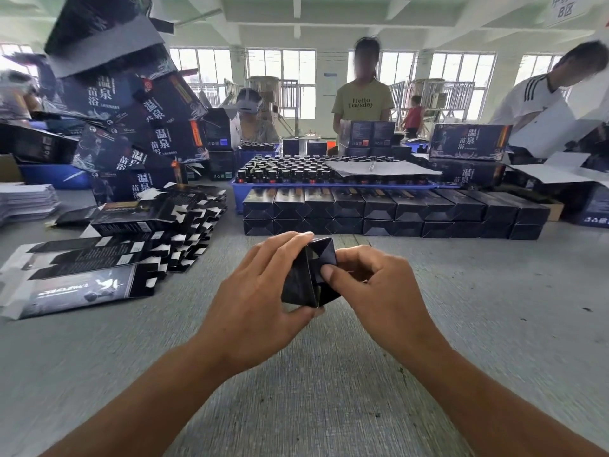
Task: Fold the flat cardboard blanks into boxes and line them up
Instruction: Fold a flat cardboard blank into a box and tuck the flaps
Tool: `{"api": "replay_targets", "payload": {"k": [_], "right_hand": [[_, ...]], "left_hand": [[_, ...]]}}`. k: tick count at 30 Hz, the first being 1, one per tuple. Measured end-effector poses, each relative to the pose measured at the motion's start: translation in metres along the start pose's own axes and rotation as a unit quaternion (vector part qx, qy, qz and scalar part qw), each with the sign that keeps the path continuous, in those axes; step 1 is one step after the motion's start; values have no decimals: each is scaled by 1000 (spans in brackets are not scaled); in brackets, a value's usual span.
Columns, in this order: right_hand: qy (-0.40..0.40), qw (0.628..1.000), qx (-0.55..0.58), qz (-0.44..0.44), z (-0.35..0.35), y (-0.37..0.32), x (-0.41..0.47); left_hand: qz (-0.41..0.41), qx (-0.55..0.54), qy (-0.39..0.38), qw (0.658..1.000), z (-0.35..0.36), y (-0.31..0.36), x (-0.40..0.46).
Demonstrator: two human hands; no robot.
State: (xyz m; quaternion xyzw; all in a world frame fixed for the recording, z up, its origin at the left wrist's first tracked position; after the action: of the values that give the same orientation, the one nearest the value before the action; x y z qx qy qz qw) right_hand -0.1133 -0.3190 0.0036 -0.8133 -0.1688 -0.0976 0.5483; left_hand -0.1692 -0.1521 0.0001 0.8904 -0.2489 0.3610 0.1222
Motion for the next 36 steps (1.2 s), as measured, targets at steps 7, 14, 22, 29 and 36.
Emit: {"api": "replay_targets", "payload": {"k": [7,14,22,29,36], "right_hand": [[-30,1000,9,3,-1,2,2],[-79,996,-15,37,9,2,-5],[-63,972,159,161,-2,18,11],[-188,964,84,166,11,22,7],[-109,981,135,92,-1,8,9]], "left_hand": [[-5,-9,5,1000,1,-1,0],[69,11,-5,998,4,4,3],[-125,-44,94,987,-4,-11,1],[-315,-422,142,838,-3,-27,4],[-258,-453,125,844,-2,-24,4]]}}
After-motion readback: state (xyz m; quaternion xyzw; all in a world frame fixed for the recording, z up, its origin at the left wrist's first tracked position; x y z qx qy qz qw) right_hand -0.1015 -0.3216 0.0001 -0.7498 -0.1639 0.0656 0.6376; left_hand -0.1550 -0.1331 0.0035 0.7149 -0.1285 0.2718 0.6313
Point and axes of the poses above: each hand's wrist, its own x-axis towards the middle knuckle, its own z-axis out of the palm, y = z × x, the point moved 3 cm from there along x, towards the middle knuckle, and after that the axes turned 13 degrees about z, right-handed, at the moved point
